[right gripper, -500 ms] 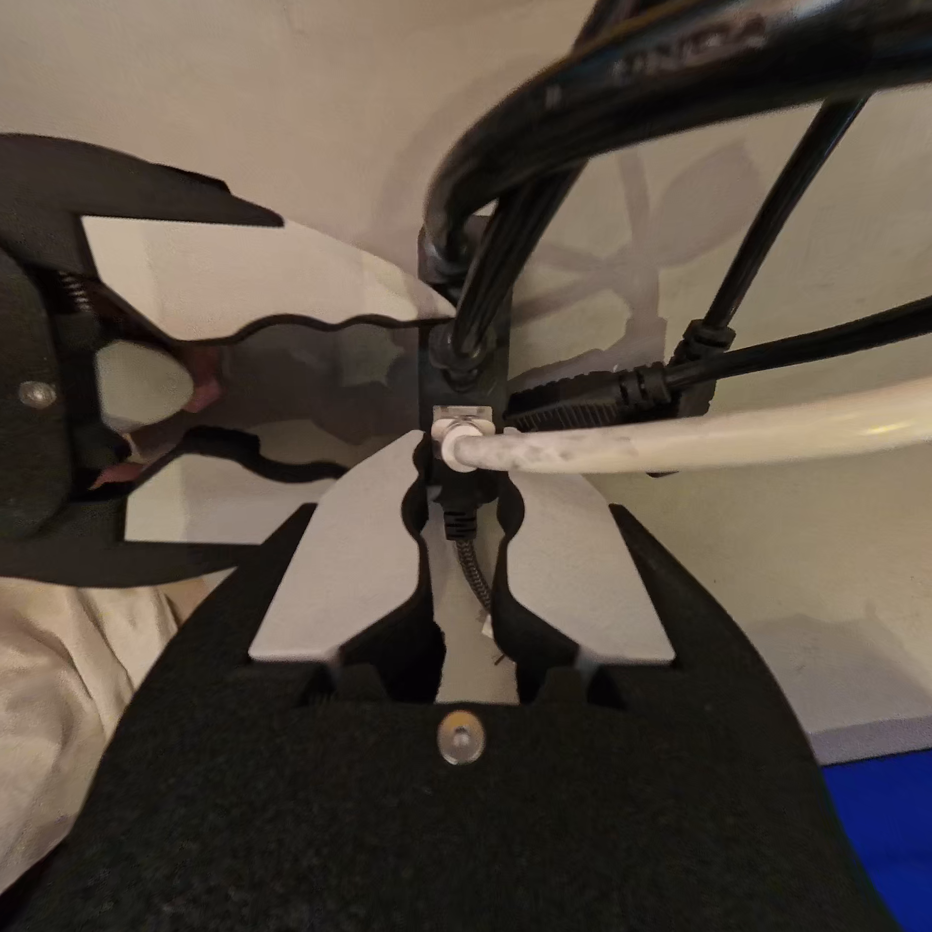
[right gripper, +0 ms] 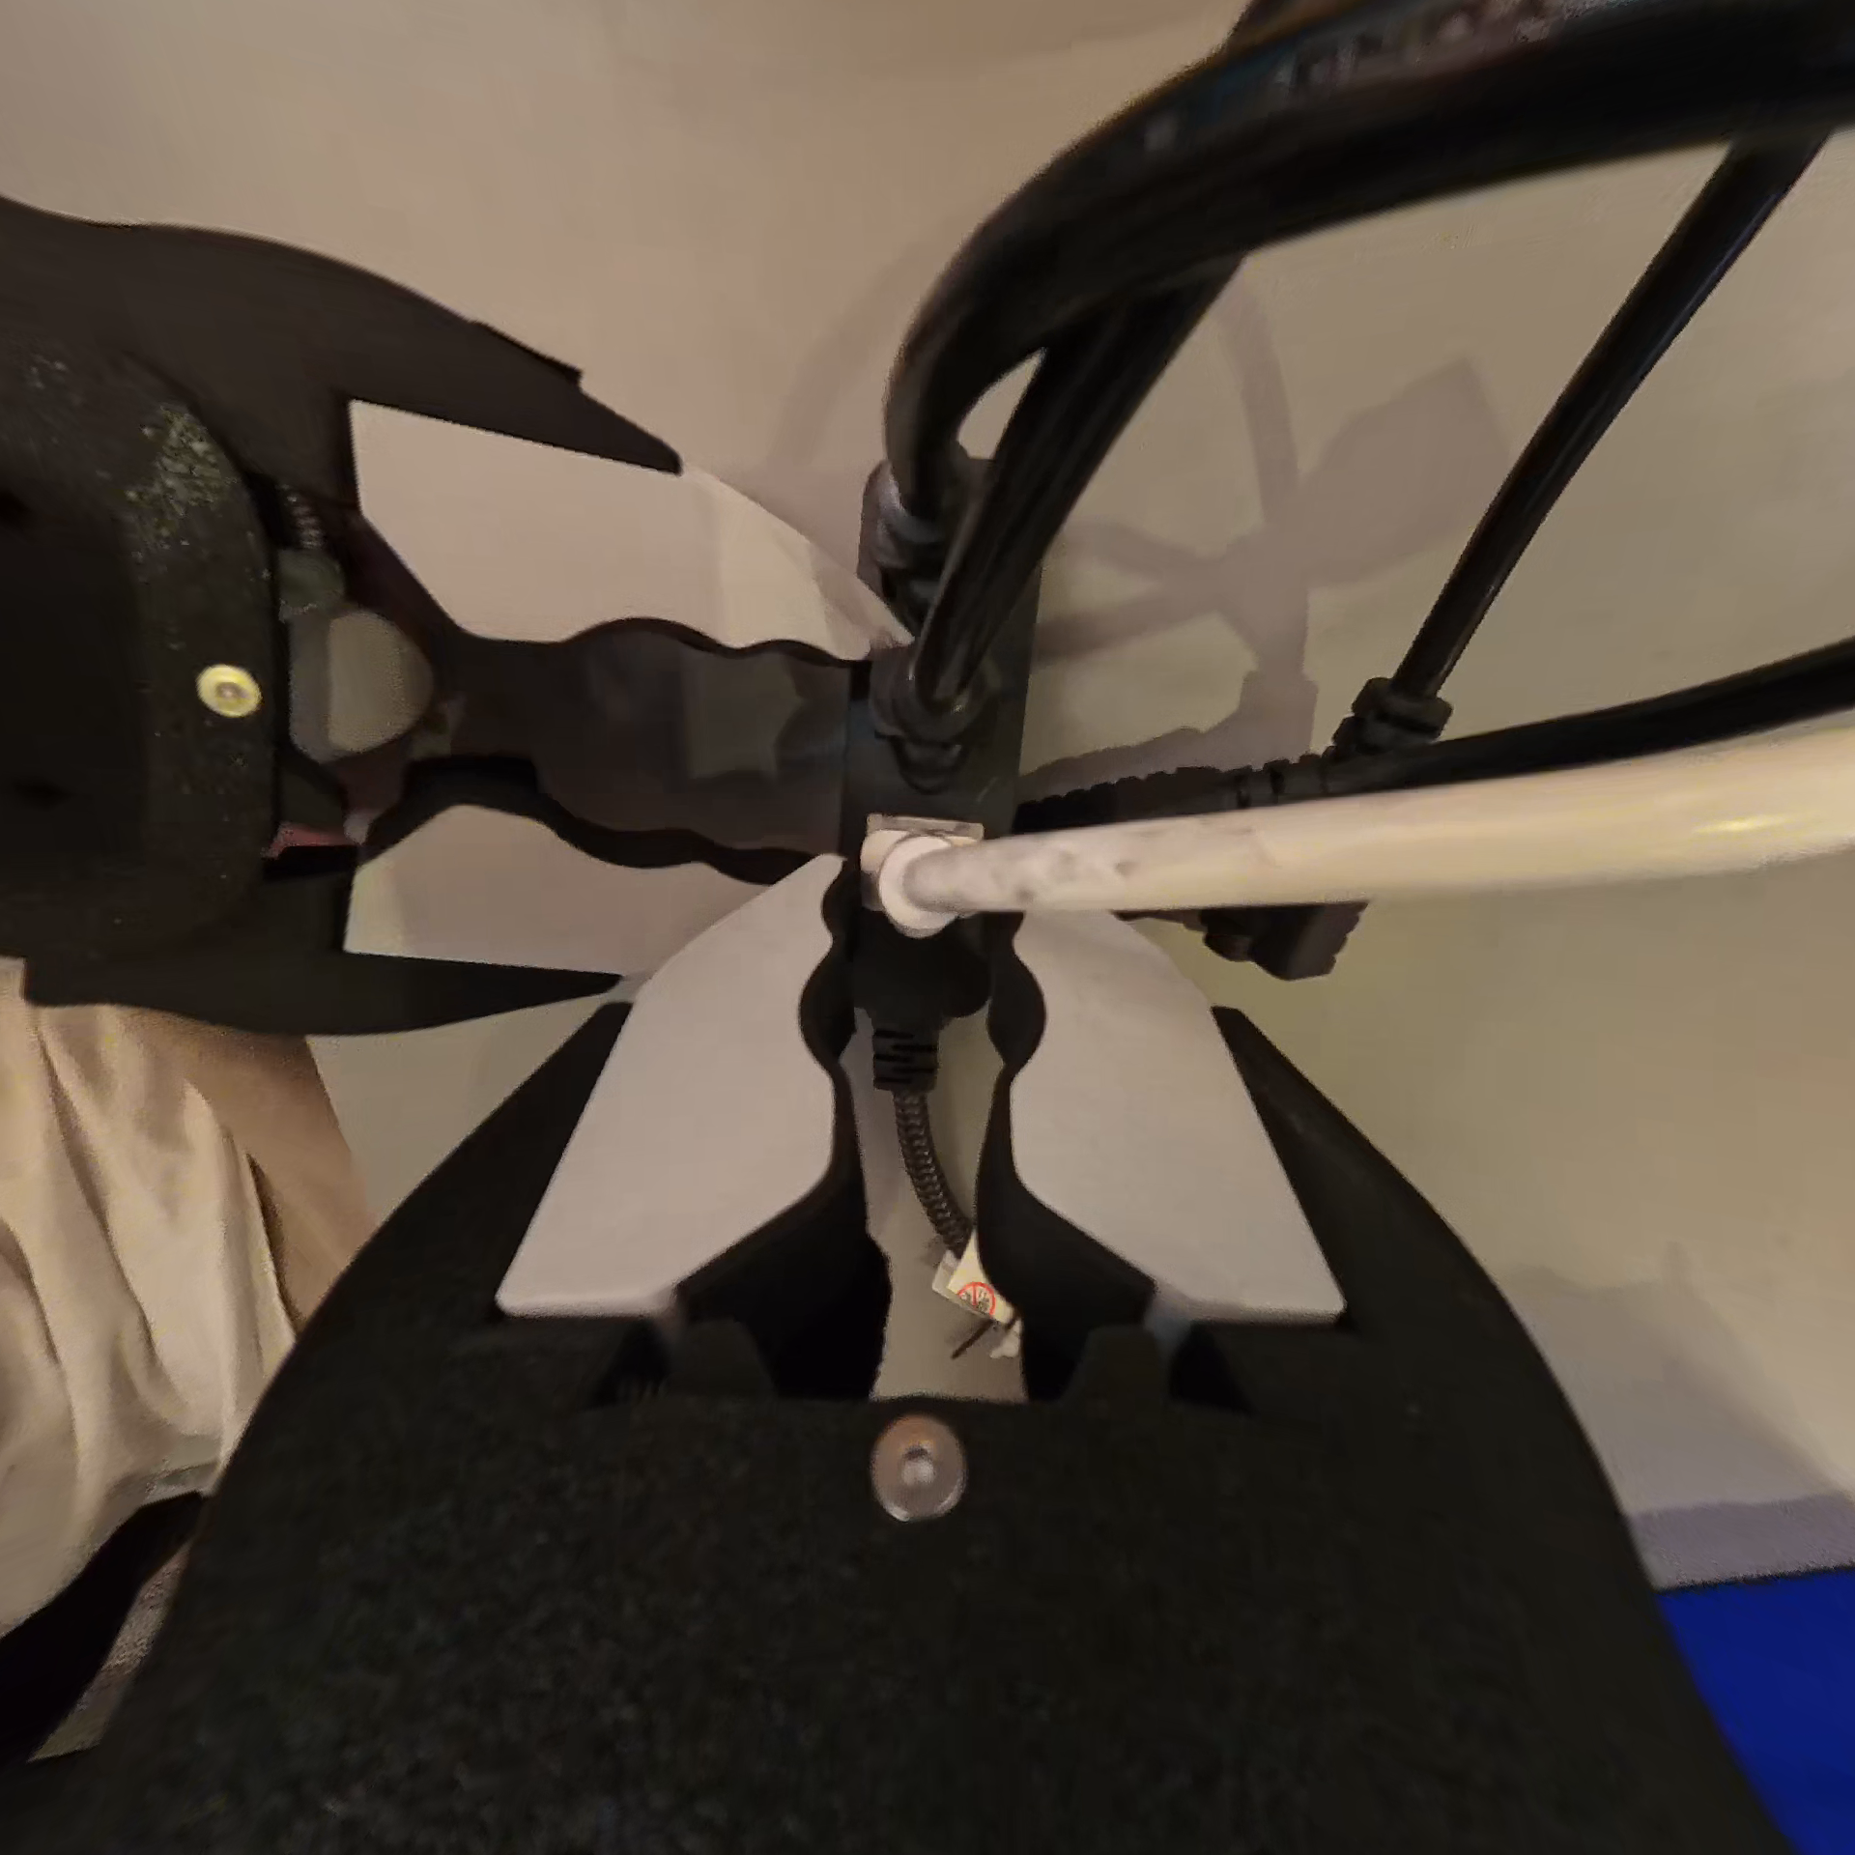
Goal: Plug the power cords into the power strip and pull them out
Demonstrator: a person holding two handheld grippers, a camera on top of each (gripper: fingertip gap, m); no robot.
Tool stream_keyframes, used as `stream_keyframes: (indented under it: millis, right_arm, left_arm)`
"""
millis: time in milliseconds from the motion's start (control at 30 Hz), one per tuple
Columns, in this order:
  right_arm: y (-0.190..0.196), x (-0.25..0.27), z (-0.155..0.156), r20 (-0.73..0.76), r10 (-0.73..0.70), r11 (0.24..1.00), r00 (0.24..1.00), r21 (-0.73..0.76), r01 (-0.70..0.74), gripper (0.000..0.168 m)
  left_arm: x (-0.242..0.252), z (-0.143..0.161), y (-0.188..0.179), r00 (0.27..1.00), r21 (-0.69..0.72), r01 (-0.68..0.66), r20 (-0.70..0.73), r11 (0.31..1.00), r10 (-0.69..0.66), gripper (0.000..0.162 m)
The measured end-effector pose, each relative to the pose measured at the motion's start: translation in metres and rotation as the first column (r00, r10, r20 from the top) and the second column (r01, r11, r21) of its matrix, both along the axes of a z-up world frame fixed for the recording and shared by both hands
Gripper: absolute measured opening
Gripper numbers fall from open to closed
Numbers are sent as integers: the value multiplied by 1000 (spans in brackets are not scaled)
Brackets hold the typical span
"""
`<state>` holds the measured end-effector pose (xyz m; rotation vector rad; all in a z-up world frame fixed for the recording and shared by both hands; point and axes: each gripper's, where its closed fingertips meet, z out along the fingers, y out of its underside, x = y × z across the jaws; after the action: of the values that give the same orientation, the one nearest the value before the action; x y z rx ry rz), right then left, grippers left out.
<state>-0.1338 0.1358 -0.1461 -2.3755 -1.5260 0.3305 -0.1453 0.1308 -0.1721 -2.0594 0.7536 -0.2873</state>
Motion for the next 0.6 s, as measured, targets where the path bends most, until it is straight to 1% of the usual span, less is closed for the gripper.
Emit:
stream_keyframes:
  millis: [67, 233, 333, 467, 600]
  right_arm:
    - [0, 1, 0, 1, 8, 1000, 1000, -22, -8, 23]
    - [1, 0, 0, -5, 2, 993, 1000, -117, -2, 22]
    - [1, 0, 1, -97, -49, 980, 994, -195, 29, 22]
    - [0, 2, 2, -114, -38, 990, 993, -143, 22, 22]
    - [-1, 5, 3, -128, -45, 992, 991, -125, 29, 22]
  left_arm:
    - [1, -1, 0, 1000, 17, 2, -24, 1000, -1, 43]
    - [1, -1, 0, 1000, -1, 5, -7, 1000, -5, 43]
    - [1, -1, 1, 1000, -5, 6, -2, 1000, -6, 43]
    - [4, -2, 0, 1000, 3, 27, -11, 1000, -27, 43]
    - [6, -3, -2, 999, 7, 44, -16, 999, -44, 42]
